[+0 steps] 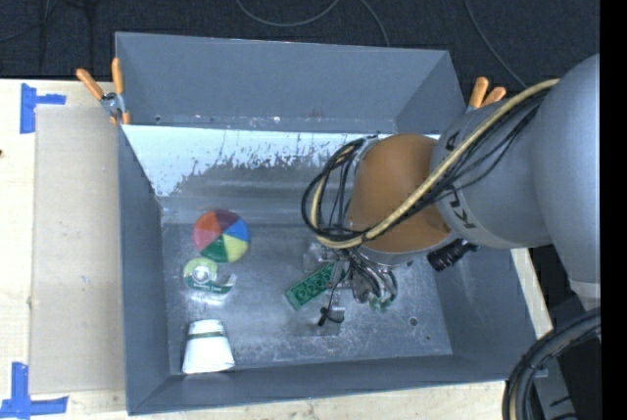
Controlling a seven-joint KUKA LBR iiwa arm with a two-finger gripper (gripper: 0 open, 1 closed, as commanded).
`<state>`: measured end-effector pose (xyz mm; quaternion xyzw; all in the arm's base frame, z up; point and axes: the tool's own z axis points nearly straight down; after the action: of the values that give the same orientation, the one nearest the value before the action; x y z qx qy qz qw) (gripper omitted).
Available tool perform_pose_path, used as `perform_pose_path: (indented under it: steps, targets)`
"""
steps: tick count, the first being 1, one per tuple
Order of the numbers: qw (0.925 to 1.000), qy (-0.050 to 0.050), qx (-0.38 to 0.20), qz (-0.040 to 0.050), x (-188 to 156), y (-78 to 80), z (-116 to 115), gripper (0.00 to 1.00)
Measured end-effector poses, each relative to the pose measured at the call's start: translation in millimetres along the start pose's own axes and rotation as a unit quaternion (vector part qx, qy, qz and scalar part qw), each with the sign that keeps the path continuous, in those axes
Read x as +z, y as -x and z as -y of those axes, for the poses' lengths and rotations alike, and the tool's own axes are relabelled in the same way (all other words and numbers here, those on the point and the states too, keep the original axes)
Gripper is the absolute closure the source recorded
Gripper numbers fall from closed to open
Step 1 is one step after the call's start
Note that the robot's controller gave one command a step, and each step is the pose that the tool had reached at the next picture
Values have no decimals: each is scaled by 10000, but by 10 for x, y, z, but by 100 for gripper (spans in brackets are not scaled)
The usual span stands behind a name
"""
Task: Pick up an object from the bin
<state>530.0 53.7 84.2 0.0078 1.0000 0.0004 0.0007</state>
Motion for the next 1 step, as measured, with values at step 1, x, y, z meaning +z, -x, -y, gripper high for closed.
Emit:
perform_pose_path:
  steps: [1]
  targets:
    - [9995,2,-311,-32,123,-18,26,100]
